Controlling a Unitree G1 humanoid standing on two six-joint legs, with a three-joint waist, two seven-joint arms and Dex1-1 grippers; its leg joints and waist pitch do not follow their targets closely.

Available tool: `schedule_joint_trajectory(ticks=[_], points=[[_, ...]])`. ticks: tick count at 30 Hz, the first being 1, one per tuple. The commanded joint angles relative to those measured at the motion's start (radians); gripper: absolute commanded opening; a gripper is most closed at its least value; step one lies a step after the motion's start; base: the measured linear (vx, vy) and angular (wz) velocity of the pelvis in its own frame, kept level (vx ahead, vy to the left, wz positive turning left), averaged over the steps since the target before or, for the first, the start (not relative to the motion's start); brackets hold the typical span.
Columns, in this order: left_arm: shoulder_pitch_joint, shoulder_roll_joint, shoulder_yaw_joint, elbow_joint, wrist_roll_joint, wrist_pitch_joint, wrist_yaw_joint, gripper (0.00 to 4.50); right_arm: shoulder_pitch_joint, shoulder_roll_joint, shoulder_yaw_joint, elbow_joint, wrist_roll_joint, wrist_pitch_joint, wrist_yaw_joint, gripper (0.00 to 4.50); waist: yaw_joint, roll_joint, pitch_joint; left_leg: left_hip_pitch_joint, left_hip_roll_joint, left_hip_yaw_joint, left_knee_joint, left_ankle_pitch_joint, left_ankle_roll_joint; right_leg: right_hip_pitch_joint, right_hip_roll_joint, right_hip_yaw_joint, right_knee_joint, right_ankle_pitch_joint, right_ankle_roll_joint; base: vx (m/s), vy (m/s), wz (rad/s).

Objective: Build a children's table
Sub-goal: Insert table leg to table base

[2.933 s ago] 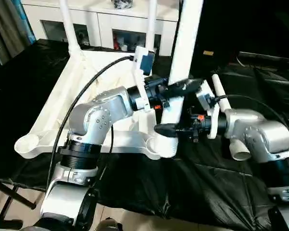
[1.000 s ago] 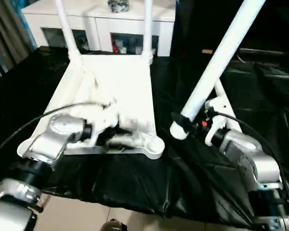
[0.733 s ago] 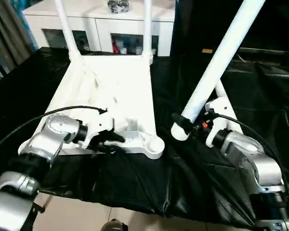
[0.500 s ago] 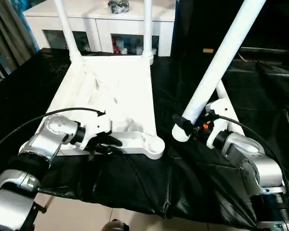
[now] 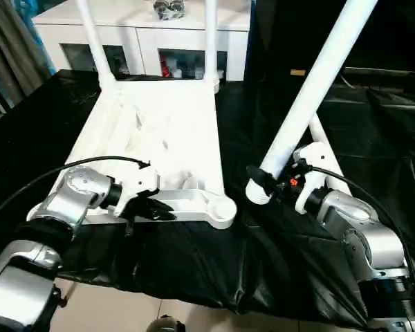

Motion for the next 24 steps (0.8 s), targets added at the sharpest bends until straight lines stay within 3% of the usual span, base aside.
schedule_joint_trajectory(ticks=[1, 8, 10, 11, 12, 19, 24], points=[[-0.006, -0.008, 0.022, -0.031, -0.014, 0.048, 0.029, 0.00, -0.019, -0.002, 0.008, -0.010, -0.001, -0.005, 0.006, 1.90, -0.002, -0.006, -0.072, 0.029, 0.053, -0.030, -0.078, -0.363, -0.049, 0.034, -0.073, 0.045, -0.077, -0.363, -0.197, 0.000, 0.000, 0.00], [0.039, -0.151, -0.021, -0.149, 0.007, 0.135, 0.157, 0.00, -0.062, -0.002, 0.038, 0.035, -0.025, -0.013, 0.022, 1.90, -0.003, -0.020, -0.074, 0.025, 0.053, -0.024, -0.073, -0.303, -0.018, 0.033, -0.069, 0.045, -0.081, -0.338, -0.195, 0.000, 0.000, 0.00], [0.041, -0.158, -0.023, -0.152, 0.010, 0.138, 0.166, 0.00, -0.063, -0.005, 0.040, 0.038, -0.027, -0.012, 0.024, 1.90, 0.003, -0.017, -0.075, 0.025, 0.053, -0.024, -0.071, -0.289, -0.011, 0.034, -0.070, 0.046, -0.081, -0.333, -0.189, 0.000, 0.000, 0.00], [0.043, -0.182, -0.024, -0.158, 0.020, 0.150, 0.187, 0.00, -0.068, -0.018, 0.049, 0.055, -0.041, -0.011, 0.030, 1.90, 0.001, -0.025, -0.074, 0.021, 0.052, -0.024, -0.071, -0.279, -0.007, 0.037, -0.068, 0.045, -0.080, -0.332, -0.183, 0.000, 0.000, 0.00], [0.045, -0.189, -0.024, -0.161, 0.021, 0.155, 0.193, 0.00, -0.069, -0.024, 0.054, 0.064, -0.048, -0.012, 0.032, 1.90, 0.004, -0.023, -0.074, 0.024, 0.052, -0.024, -0.071, -0.276, -0.005, 0.036, -0.068, 0.045, -0.082, -0.337, -0.177, 0.000, 0.000, 0.00], [0.065, -0.182, -0.023, -0.204, 0.026, 0.197, 0.196, 0.00, -0.085, -0.064, 0.079, 0.108, -0.095, 0.008, 0.027, 1.90, 0.000, -0.029, -0.073, 0.020, 0.050, -0.026, -0.072, -0.278, -0.006, 0.037, -0.068, 0.044, -0.084, -0.374, -0.159, 0.000, 0.000, 0.00], [0.077, -0.170, -0.026, -0.242, 0.028, 0.226, 0.191, 0.00, -0.095, -0.085, 0.084, 0.136, -0.116, 0.017, 0.029, 1.90, -0.003, -0.030, -0.075, 0.020, 0.051, -0.025, -0.072, -0.269, -0.004, 0.038, -0.066, 0.044, -0.080, -0.342, -0.165, 0.000, 0.000, 0.00]])
